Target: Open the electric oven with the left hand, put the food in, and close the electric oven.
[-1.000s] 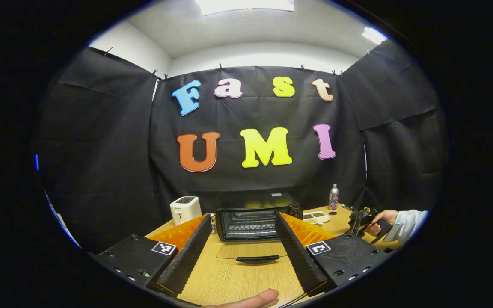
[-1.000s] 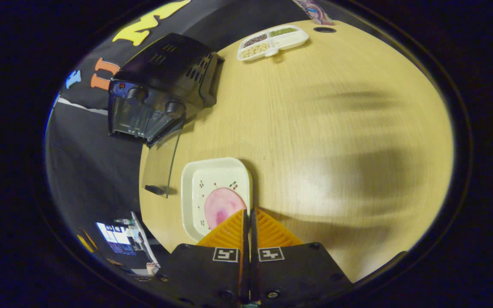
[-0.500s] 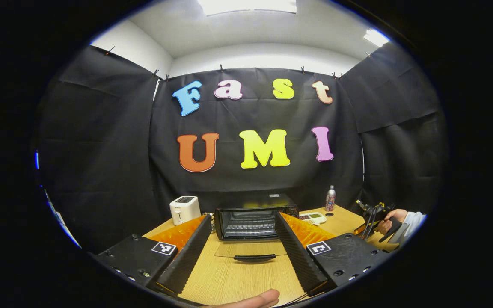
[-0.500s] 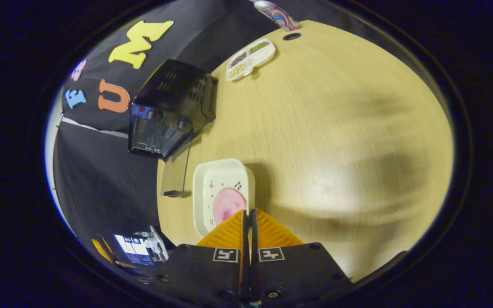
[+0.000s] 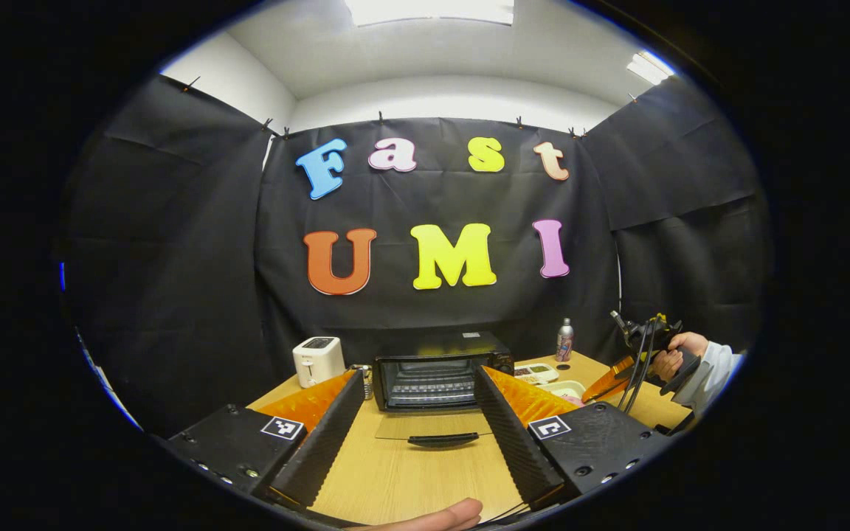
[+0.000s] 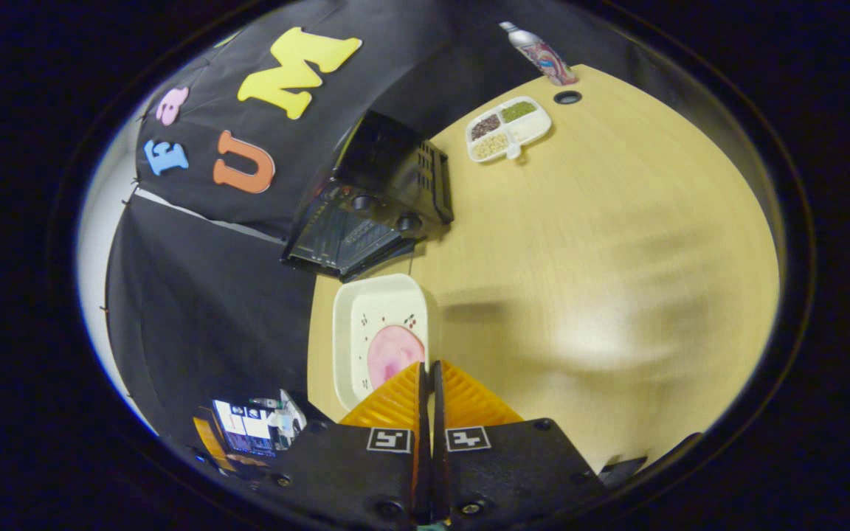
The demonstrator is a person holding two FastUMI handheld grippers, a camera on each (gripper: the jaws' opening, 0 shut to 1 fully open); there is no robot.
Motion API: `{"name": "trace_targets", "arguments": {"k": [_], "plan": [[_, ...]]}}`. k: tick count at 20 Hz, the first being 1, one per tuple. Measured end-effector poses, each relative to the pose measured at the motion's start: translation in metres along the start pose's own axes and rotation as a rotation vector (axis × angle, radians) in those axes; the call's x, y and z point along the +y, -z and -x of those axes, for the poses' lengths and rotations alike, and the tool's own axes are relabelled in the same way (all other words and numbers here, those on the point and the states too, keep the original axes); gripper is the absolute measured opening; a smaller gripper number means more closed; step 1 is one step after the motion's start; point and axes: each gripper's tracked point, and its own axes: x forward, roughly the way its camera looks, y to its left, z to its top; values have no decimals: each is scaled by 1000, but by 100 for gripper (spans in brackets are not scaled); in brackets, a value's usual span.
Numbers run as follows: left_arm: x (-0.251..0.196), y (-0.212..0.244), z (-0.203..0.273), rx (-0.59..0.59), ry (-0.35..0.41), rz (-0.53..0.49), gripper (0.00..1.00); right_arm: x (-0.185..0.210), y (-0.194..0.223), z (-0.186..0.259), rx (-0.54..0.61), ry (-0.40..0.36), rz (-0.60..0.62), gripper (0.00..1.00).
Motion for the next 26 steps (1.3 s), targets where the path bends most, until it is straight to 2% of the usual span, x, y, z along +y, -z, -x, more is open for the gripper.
{"name": "trace_targets", "arguments": {"k": [7,13,18,19,22,26], "plan": [[36,11,15,-16,-42,-22,95,52,-9,-30,-28,6,26,4],[63,22,20,-12,-80,-7,95,84,-1,-92,-33,50,9,4],[87,34,23,0,-109,2,95,106,-10,-149,-83,83,-30,4],[91,36,25,0,-117,4,95,110,-14,-159,-101,83,-44,2],[107,40,27,-4,-139,-9,95,119,-31,-184,-205,89,-137,4],[115,39,26,-14,-128,-2,95,127,-52,-214,-330,71,-260,2]]}}
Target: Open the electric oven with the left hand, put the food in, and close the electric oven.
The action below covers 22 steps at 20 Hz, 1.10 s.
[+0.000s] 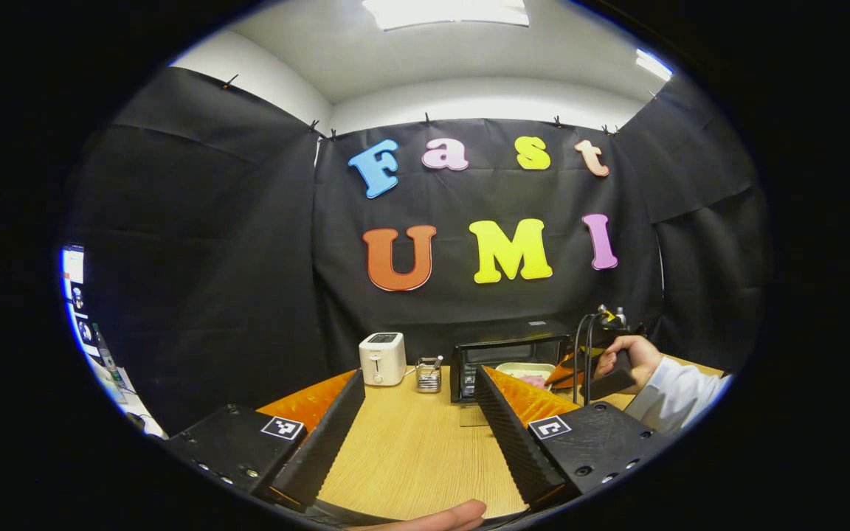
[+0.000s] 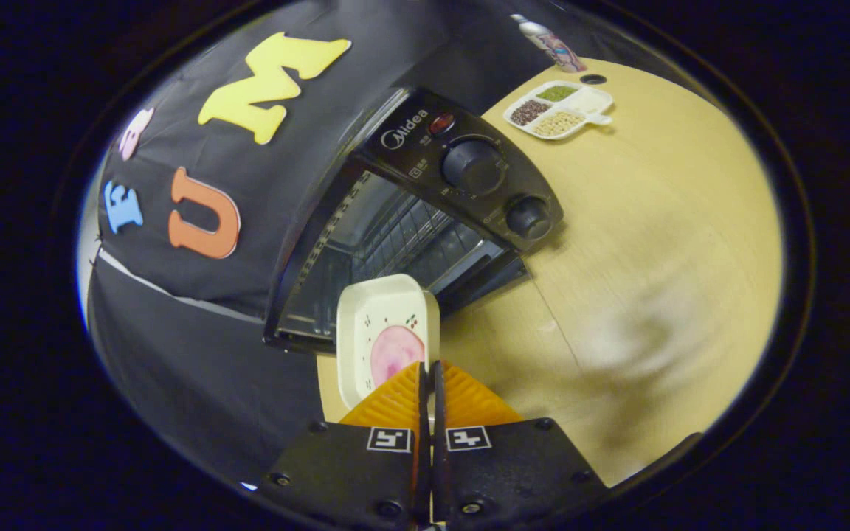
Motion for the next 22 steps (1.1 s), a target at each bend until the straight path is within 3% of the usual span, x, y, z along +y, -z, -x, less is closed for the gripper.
{"name": "trace_targets", "arguments": {"k": [5,10,11,14,16,22], "plan": [[17,1,-9,-9,-9,15,95,25,-18,-38,-150,-102,-139,5],[35,18,-19,21,-47,11,95,33,-41,-64,-322,-74,-165,5],[37,21,-22,25,-52,6,95,38,-44,-67,-343,-84,-177,2],[35,26,-26,30,-44,8,95,48,-57,-74,-410,-111,-179,6],[37,29,-25,32,-43,8,95,50,-61,-82,-436,-113,-162,3],[37,36,-28,52,-45,16,95,40,-57,-100,-430,-64,-139,8]]}}
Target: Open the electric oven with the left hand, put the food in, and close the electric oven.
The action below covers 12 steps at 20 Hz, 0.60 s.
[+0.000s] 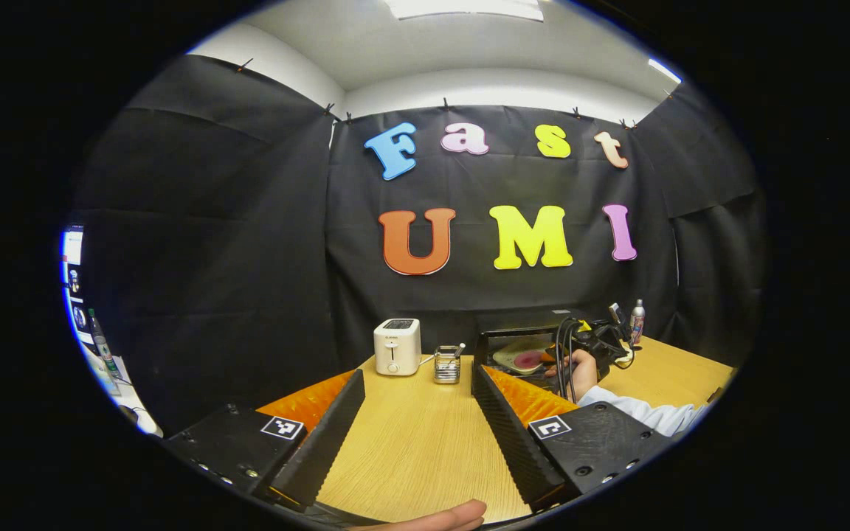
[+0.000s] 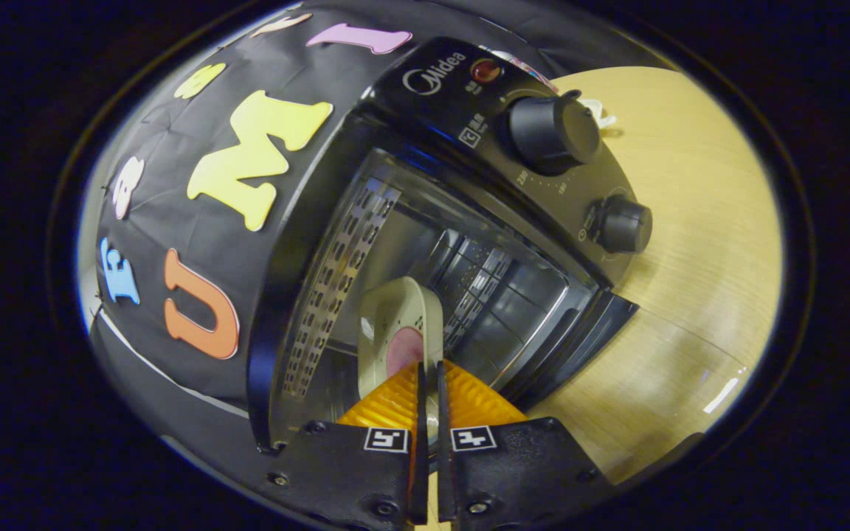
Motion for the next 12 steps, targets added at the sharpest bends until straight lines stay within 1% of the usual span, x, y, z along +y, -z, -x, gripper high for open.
{"name": "trace_targets", "arguments": {"k": [2,3,4,5,6,7,8,9,10,11,12], "plan": [[-4,3,0,11,18,2,95,-5,1,-2,8,-1,23,8],[-5,5,-1,18,23,7,95,-5,0,-4,8,-2,34,5],[-6,6,-1,25,25,10,95,-5,-2,-3,4,-6,48,9],[-7,8,-2,30,26,11,95,-5,-4,0,2,-9,63,5],[-9,9,-3,35,29,11,95,-5,-6,0,-8,-11,76,6],[-11,11,-2,43,36,11,95,-4,-8,5,-15,-22,83,10],[-13,11,-2,51,45,14,95,-3,-10,6,-17,-35,89,2],[-15,12,-1,58,52,18,95,-4,-10,10,-20,-37,97,2],[-17,12,0,61,59,21,95,-5,-11,15,-24,-46,104,4],[-20,13,0,63,64,23,95,-2,-11,18,-25,-63,114,14],[-23,13,0,66,67,25,95,0,-12,26,-29,-77,127,20]]}}
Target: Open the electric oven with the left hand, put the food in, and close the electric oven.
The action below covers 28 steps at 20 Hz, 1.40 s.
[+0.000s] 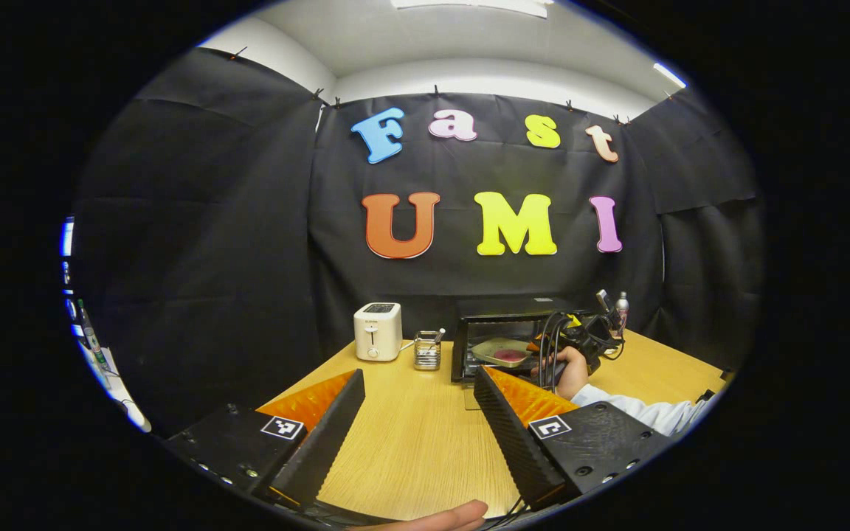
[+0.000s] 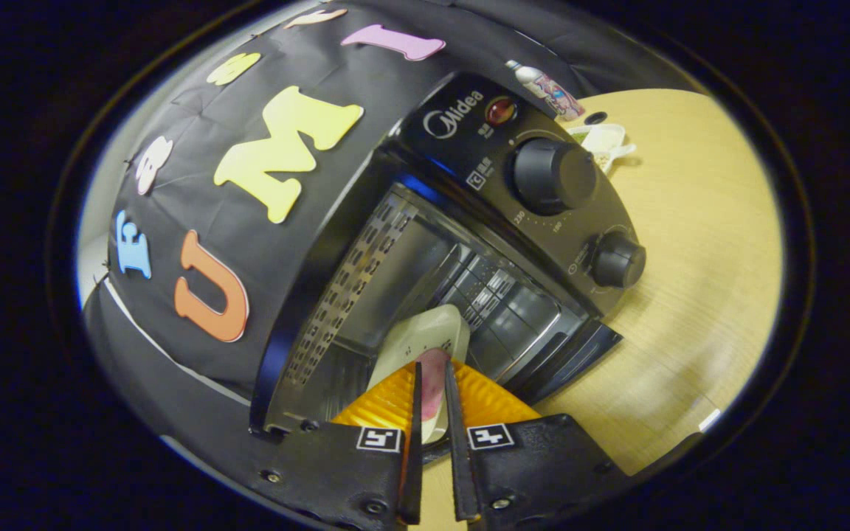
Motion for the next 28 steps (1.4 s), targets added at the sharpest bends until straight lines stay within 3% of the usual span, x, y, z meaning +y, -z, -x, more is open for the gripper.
{"name": "trace_targets", "arguments": {"k": [1,2,3,7,8,10,13,17,18,19,20,23,24,25,26,28], "plan": [[-1,0,0,1,2,-2,95,2,1,4,-3,-12,16,15],[-3,-1,-1,2,0,-6,95,4,1,10,-1,-28,30,28],[-5,-2,1,0,-3,-8,95,6,2,17,0,-41,45,31],[-13,-4,7,3,3,-8,95,8,5,49,18,-67,130,67],[-14,-6,7,2,3,-8,95,10,3,59,14,-75,166,81],[-16,-9,8,2,0,1,95,9,-8,82,-26,-77,251,92],[-24,-8,4,10,15,24,95,12,-24,121,-66,-99,328,92],[-44,5,-17,52,63,46,94,8,-38,175,-20,-113,422,93],[-49,11,-23,70,71,41,94,6,-46,187,-28,-110,462,99],[-54,18,-31,88,79,37,94,6,-57,201,-49,-117,499,93],[-61,26,-40,109,90,37,94,7,-68,214,-77,-124,539,99],[-86,54,-61,189,130,67,94,10,-102,256,-180,-139,672,100],[-95,64,-66,217,149,83,94,11,-114,269,-213,-140,713,94],[-104,72,-71,240,166,99,94,12,-123,284,-242,-142,745,100],[-112,80,-78,259,181,106,95,14,-131,294,-266,-149,762,94],[-120,95,-91,301,180,99,95,14,-142,313,-289,-162,789,94]]}}
